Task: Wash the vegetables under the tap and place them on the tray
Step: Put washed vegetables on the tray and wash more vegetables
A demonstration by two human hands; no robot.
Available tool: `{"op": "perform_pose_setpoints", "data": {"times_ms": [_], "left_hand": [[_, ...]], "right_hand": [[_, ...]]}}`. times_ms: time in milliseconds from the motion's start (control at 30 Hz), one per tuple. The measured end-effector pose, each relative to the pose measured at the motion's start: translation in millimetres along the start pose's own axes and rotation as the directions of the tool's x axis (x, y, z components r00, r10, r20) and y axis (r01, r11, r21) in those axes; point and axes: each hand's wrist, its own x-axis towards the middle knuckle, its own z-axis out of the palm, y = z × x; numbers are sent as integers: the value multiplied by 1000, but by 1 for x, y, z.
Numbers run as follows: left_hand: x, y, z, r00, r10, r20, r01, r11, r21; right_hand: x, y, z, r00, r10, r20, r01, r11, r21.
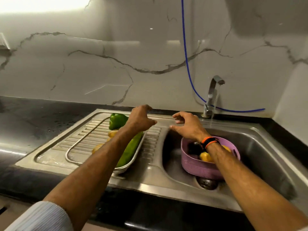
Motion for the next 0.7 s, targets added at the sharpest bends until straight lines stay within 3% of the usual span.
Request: {"op": "perform_pose_setpoints", "data": {"times_ms": [467, 700], "left_hand": [[7, 56, 187, 949, 1, 316, 1, 1000, -5], [20, 50, 224, 921, 6, 389, -5, 1000, -4]], "right_hand": [[-43, 164, -52, 951, 308, 11, -298, 930, -214], [-17, 200, -38, 929, 334, 158, -227, 852, -471]]}}
